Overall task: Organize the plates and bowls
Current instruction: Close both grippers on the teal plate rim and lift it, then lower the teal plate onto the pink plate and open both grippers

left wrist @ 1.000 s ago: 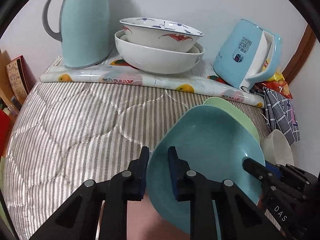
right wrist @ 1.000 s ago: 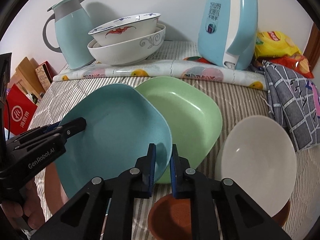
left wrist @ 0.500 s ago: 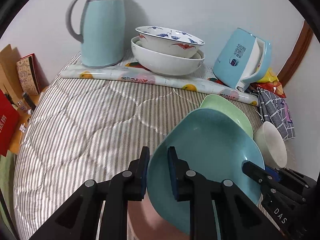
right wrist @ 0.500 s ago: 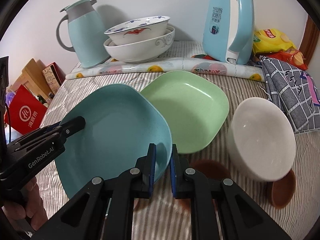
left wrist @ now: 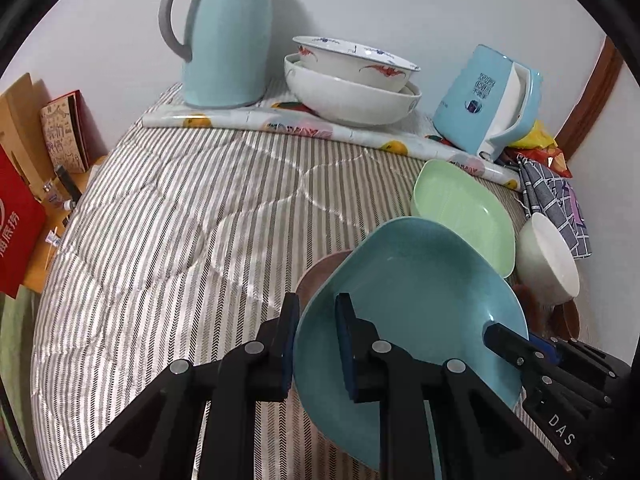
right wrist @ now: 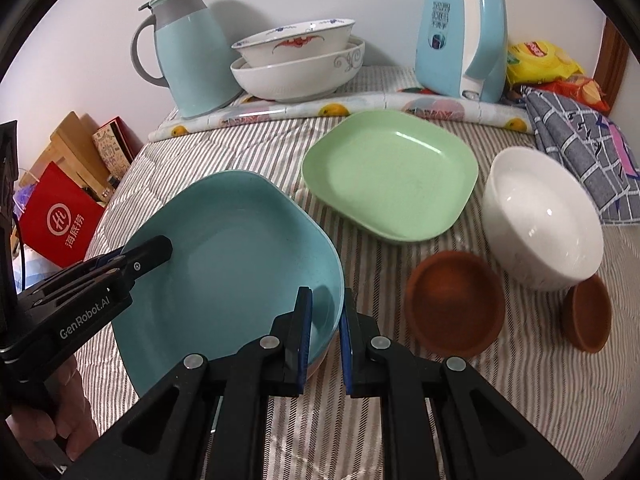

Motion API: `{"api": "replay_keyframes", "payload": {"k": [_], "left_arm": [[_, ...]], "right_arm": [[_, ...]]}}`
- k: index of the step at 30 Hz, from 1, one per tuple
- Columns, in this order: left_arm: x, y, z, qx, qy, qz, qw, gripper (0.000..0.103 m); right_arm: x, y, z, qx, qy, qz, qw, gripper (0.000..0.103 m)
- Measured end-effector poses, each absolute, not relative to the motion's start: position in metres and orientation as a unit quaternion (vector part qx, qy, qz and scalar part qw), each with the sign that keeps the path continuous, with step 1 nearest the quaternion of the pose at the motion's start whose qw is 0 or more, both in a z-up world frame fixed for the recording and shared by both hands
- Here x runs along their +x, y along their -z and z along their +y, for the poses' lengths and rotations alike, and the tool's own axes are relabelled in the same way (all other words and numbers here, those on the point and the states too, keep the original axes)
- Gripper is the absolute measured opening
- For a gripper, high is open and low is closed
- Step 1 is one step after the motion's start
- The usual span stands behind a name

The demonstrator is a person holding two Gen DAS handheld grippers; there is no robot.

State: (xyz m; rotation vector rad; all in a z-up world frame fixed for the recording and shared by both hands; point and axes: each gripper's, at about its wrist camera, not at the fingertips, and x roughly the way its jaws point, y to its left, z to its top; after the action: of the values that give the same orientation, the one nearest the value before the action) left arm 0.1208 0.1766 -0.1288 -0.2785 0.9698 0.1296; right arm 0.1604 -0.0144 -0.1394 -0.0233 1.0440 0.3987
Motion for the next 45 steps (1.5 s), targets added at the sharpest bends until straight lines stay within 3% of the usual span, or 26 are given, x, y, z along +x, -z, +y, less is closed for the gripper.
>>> {"api": "replay_keyframes", "payload": {"k": [8, 21, 25, 32, 36, 38, 45], "left_arm": [[0.129, 0.138, 0.18, -0.136, -0.052, 0.462, 0.875, 0.019], [0.128, 0.136, 0.176, -0.133, -0.053, 0.457, 0.878, 0.022], [0.123, 0.133, 0.175, -0.13, -0.054, 0.456, 0.879, 0.033], [0.116, 0.127, 0.172, -0.129, -0.053, 0.446, 0.884, 0.05], [0.109, 0.122, 0.176, -0.133, -0.056, 0.441, 0.886, 0.051], [0.105, 0.121, 0.178, -0.138, -0.057, 0.437, 0.887, 0.057], [0.1, 0.122, 0.181, -0.144, -0.061, 0.44, 0.884, 0.057]], "right_arm": [[0.159, 0.153, -0.012, -0.011, -0.18, 0.51, 0.841, 0.015], [0.141, 0.146, -0.015, -0.038, -0.198, 0.508, 0.837, 0.032], [0.132, 0.143, -0.012, -0.043, -0.21, 0.508, 0.835, 0.039], [0.123, 0.141, -0.012, -0.043, -0.218, 0.506, 0.834, 0.041], [0.118, 0.135, -0.013, -0.041, -0.229, 0.503, 0.832, 0.041], [0.115, 0.134, -0.013, -0.043, -0.232, 0.501, 0.833, 0.041], [0.1, 0.13, -0.005, -0.035, -0.273, 0.495, 0.824, 0.041]]}}
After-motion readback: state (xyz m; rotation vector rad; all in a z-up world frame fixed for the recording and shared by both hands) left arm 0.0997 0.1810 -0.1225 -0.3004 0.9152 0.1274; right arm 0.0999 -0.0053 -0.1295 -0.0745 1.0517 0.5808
